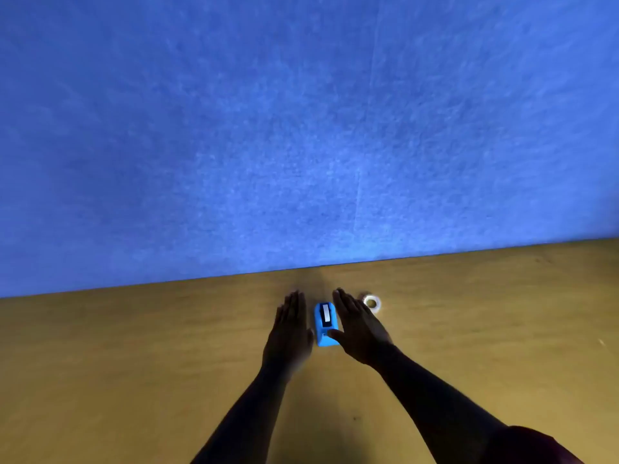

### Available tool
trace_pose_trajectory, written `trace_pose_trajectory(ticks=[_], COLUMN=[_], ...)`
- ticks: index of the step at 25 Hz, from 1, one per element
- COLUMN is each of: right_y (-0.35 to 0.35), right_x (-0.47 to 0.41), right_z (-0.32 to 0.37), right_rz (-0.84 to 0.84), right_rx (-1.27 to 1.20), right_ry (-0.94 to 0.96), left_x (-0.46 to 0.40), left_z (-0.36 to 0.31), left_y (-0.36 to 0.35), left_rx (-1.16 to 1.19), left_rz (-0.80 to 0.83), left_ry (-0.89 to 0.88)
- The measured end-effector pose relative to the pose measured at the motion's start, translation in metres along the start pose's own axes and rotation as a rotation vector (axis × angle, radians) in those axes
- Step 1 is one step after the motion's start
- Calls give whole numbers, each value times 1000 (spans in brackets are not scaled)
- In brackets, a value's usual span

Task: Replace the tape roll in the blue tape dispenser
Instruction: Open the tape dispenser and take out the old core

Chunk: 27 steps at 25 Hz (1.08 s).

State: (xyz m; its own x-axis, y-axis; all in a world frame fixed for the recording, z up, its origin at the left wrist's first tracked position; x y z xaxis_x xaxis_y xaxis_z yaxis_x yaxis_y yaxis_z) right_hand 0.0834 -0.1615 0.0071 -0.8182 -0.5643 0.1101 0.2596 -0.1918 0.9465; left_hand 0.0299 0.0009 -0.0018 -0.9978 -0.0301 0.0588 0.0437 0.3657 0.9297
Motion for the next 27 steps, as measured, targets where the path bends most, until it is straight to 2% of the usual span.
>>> trace_pose_trajectory(ticks=[5,12,27], right_y=[-21,-33,-41], right_x=[-3,-17,-31], right_z=[-6,-13,-19], right_rz=[93,134,102], right_rx=[-41,-61,-121], right_ry=[-93,-59,-119], left_x=[-8,-29,-57], left_z=[5,0,6], left_y=[-14,-24,-26], left_rx=[-17,104,136], left_rz=[91,113,104], left_ry=[-42,-69,-56])
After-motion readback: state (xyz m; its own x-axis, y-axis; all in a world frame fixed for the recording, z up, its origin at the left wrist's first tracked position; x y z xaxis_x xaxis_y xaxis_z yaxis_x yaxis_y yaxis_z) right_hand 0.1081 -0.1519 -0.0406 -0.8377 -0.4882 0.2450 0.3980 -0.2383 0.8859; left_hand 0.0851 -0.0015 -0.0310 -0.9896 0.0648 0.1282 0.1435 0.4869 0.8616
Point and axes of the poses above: each hand's wrist, its own x-axis away from the middle knuckle, its own y-axis out of the back of the hand, z = x × y, the point moved 3 cm from there along -x, towards the middle knuckle, and after that the axes turned 7 degrees about x, right-handed, at the moved point
